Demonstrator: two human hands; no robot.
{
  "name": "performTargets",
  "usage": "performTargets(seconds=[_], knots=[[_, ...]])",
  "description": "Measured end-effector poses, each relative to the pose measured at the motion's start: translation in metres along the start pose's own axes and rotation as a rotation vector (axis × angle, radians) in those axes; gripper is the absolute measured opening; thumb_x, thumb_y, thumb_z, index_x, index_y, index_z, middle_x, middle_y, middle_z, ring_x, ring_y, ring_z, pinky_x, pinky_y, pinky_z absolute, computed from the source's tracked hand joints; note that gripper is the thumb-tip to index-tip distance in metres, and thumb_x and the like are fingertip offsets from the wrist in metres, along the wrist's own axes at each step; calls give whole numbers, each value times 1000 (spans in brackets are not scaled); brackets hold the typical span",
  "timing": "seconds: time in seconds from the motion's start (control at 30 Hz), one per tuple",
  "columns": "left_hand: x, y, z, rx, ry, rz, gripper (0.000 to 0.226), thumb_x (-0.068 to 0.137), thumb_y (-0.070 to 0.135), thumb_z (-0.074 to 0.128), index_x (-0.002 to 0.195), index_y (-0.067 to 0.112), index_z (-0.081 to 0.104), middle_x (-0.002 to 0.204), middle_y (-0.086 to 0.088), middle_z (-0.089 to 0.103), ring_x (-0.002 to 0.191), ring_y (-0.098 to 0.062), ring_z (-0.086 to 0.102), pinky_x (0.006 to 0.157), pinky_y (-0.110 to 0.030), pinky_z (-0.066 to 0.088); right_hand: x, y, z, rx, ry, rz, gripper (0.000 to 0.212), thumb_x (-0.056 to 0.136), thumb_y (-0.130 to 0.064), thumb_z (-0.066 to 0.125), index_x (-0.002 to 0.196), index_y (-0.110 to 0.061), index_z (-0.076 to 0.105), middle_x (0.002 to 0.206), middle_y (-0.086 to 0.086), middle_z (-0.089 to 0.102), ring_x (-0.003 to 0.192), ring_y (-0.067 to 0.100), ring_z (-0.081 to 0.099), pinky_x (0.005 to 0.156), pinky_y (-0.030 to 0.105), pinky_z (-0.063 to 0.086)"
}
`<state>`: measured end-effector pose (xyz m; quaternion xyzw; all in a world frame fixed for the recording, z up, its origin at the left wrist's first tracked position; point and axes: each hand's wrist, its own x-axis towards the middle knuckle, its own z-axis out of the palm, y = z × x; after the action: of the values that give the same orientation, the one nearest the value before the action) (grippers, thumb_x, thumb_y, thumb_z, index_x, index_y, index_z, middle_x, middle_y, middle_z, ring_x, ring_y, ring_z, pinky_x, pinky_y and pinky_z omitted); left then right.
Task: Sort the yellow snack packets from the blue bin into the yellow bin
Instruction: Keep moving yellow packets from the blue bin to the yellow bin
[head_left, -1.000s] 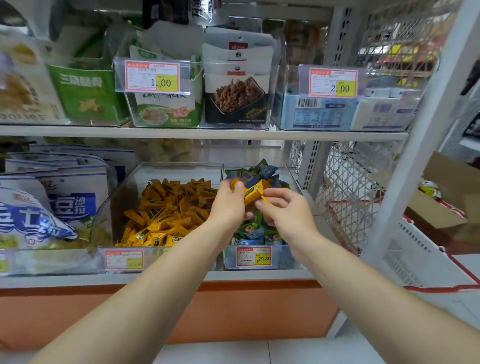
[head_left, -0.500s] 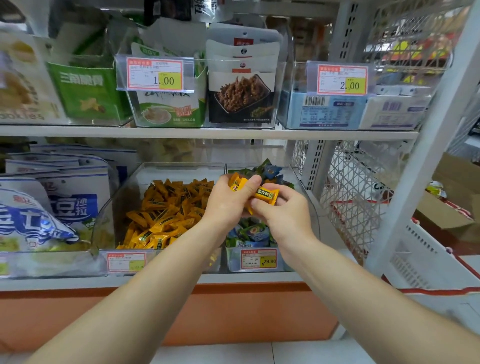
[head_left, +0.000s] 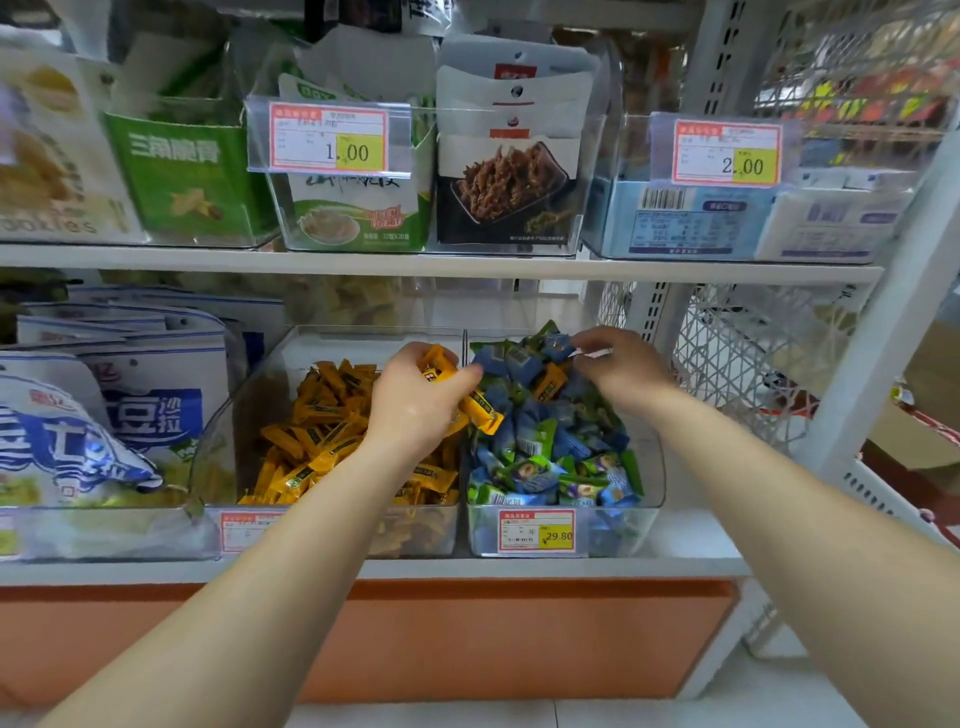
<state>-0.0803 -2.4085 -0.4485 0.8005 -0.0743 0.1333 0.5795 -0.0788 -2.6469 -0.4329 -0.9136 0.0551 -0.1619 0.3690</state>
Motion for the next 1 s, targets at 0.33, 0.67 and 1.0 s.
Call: performTargets(seconds=[0.33,0.67,1.0], knots=[[-5,-14,0,83,-54,40,22,82,38,77,92,24,63,80,4,68,73,-7,65,60,-20,47,51,9,30,-397,-271,-77,36,79,-38,76,112,-26,70,116,2,66,98,21,58,67,24,38],[-24,-21,-5,41,-59,40,19,84,40,76,90,30,61,76,0,69,67,-9,64,62,-25,50,39,12,25,-420,-183,-89,44,68,-41,87,99,-31,57,101,-4,56,91,18,51,74,31,40],[-23,-23,-31,-25,51,-80,31,83,45,75,104,24,65,99,5,67,93,-11,62,75,-24,46,-26,-7,-3,222,246,37,27,76,-23,85,95,-22,65,92,1,68,83,24,68,70,35,56]])
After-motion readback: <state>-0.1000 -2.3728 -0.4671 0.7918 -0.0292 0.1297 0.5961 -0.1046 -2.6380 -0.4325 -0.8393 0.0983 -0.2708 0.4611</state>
